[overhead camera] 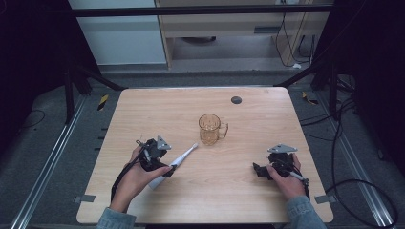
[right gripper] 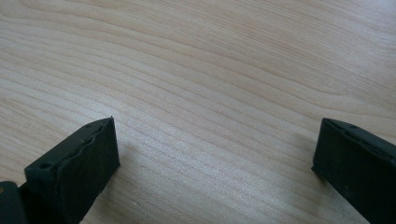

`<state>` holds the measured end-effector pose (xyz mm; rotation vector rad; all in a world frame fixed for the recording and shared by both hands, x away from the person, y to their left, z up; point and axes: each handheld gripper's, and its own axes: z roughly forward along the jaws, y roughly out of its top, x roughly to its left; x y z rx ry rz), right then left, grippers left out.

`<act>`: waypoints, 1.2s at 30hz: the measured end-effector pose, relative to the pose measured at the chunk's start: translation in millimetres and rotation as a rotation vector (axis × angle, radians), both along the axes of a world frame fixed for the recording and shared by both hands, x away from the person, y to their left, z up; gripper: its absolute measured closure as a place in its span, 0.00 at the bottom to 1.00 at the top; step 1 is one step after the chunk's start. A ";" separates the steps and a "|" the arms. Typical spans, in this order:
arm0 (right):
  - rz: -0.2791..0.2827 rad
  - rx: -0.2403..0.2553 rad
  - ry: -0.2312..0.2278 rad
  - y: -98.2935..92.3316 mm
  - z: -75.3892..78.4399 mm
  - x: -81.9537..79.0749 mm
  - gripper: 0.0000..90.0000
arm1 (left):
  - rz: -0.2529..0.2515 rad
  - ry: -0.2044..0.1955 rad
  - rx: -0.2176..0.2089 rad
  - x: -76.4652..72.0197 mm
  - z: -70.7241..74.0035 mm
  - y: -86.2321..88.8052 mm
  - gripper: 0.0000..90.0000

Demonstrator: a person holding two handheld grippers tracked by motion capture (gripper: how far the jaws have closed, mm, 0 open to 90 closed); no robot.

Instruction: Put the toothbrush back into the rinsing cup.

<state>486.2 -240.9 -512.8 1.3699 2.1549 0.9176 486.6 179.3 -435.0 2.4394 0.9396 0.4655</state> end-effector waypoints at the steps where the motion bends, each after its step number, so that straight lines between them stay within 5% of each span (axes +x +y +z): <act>1: 0.000 -0.001 0.000 0.0 0.0 0.0 0.00 | -0.003 0.002 0.005 0.4 -0.2 -0.8 0.13; 25: 0.000 0.000 0.000 0.0 0.0 0.0 0.00 | -0.061 0.103 0.006 18.3 1.7 -11.3 0.31; 36: 0.000 0.000 0.000 0.0 0.0 0.0 0.00 | -0.092 0.162 0.052 23.8 -6.5 -15.4 0.44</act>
